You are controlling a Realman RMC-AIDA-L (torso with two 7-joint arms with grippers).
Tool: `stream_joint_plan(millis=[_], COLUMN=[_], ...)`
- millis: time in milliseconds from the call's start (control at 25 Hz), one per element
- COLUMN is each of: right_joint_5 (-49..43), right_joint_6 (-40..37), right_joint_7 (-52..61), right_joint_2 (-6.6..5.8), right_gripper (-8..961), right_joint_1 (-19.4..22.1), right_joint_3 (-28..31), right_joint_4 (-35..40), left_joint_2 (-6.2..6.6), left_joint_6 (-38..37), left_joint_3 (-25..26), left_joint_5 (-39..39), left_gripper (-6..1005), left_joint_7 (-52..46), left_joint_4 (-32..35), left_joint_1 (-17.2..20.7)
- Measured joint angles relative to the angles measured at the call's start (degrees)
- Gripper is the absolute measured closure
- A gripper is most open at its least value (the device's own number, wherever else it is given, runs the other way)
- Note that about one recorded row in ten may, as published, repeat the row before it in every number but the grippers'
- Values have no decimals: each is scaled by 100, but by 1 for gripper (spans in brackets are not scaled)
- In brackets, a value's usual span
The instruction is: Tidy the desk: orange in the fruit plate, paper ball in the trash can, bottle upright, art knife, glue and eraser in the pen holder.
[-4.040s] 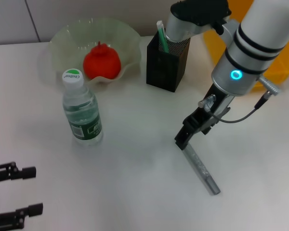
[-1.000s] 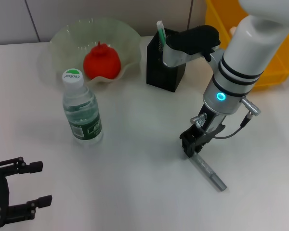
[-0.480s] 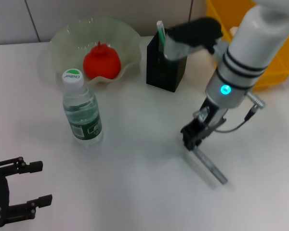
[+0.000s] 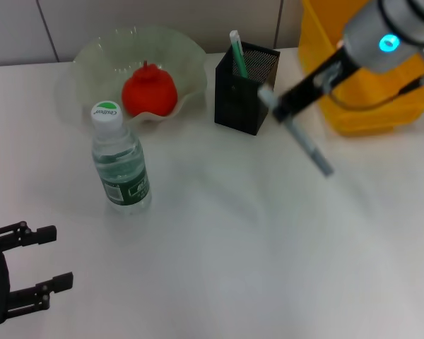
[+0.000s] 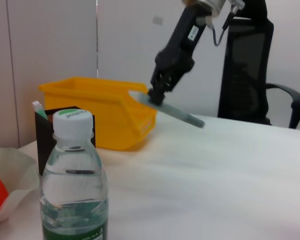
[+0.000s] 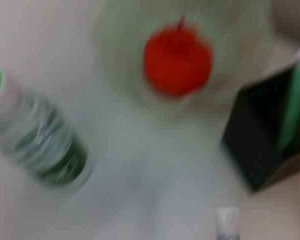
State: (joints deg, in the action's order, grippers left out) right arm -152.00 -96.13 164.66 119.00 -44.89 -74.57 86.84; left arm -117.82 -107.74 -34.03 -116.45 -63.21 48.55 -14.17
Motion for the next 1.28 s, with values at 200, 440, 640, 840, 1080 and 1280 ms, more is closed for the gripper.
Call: stream_joint_plan(millis=[200, 440, 640, 840, 1080, 1280], right_joint_5=[50, 1069, 1917, 2316, 2604, 2625], right_joint_6=[936, 2368, 3667, 5202, 6613, 7574], right_joint_7=[-487, -1351, -2290, -3137, -3742, -3770], right_joint_2=[30, 44, 47, 52, 52, 41], right_gripper=[815, 817, 818, 817, 818, 817], right_joint_1=[376, 946, 1511, 2018, 2192, 2133], right_joint_3=[-22, -115, -352, -1014, -1688, -2113], right_joint_4=[398, 378, 136, -216, -762, -1236], left_joint_2=[-37, -40, -38, -40, -36, -48], left_joint_6=[-16, -47, -108, -135, -244, -294], left_joint_3=[116, 131, 290, 391, 574, 666], left_joint_5=[26, 70, 71, 71, 80, 85], left_gripper=[276, 276, 277, 277, 276, 277], left_joint_7=[-42, -57, -60, -60, -13, 10], left_joint_4=[-143, -242, -298, -338, -572, -676], left_joint_1=[-5, 65, 167, 260, 302, 316])
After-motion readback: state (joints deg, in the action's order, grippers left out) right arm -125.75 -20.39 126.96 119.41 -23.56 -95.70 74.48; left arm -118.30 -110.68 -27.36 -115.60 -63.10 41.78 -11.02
